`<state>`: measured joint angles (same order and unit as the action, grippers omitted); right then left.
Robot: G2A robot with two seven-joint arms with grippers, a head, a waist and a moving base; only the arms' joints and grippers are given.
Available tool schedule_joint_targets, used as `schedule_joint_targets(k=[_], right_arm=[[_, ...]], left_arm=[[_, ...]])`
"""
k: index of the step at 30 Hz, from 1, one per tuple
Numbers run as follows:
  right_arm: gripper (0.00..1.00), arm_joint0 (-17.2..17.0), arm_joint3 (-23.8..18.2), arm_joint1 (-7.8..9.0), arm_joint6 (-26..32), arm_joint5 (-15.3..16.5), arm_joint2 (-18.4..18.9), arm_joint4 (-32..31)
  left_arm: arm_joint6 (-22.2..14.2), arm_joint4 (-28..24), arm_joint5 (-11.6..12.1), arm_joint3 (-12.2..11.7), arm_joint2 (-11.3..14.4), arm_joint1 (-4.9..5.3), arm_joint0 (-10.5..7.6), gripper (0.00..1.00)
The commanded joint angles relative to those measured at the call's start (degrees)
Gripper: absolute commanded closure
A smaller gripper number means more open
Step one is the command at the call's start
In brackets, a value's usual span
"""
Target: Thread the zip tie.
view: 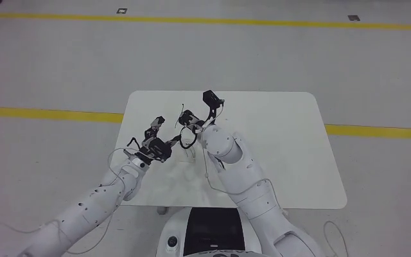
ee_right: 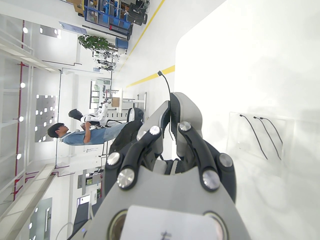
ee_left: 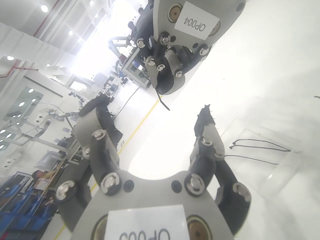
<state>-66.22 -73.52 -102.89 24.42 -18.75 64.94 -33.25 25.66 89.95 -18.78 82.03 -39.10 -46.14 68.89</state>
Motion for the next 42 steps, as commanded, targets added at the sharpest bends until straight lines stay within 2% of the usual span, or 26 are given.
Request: schedule_joint_targets(k=[1,19,23,30,42], right_arm=[[1.00,0.0,0.0,0.10,0.1,-0.3,-0.3,-0.1],[1.00,1.4,2.5,0.41,1.4,-0.7,-1.4,-1.4],[1.00,1.3,2.3,0.40,1.4,-0.7,-1.3,-1.7],[1.00,0.5,1.0,0.47,1.0,-0.7,-1.1,-1.6],[1.00,0.6,0.6,0.64,2.0,-0.7,-1.9,-2.3]], left_arm=[[0.0,0.0,0.1,-0.1,0.2,0.01,-0.10,0.53],[-0.3,0.0,-0.1,-0.4,1.0,0.23,-0.66,0.60],[-0.6,0.0,-0.4,-0.4,1.1,0.36,-0.78,0.61],[-0.8,0.0,-0.7,-0.2,1.6,0.70,-1.11,0.69],[-1.0,0.0,-0.7,0.5,0.8,1.01,-0.65,0.69]])
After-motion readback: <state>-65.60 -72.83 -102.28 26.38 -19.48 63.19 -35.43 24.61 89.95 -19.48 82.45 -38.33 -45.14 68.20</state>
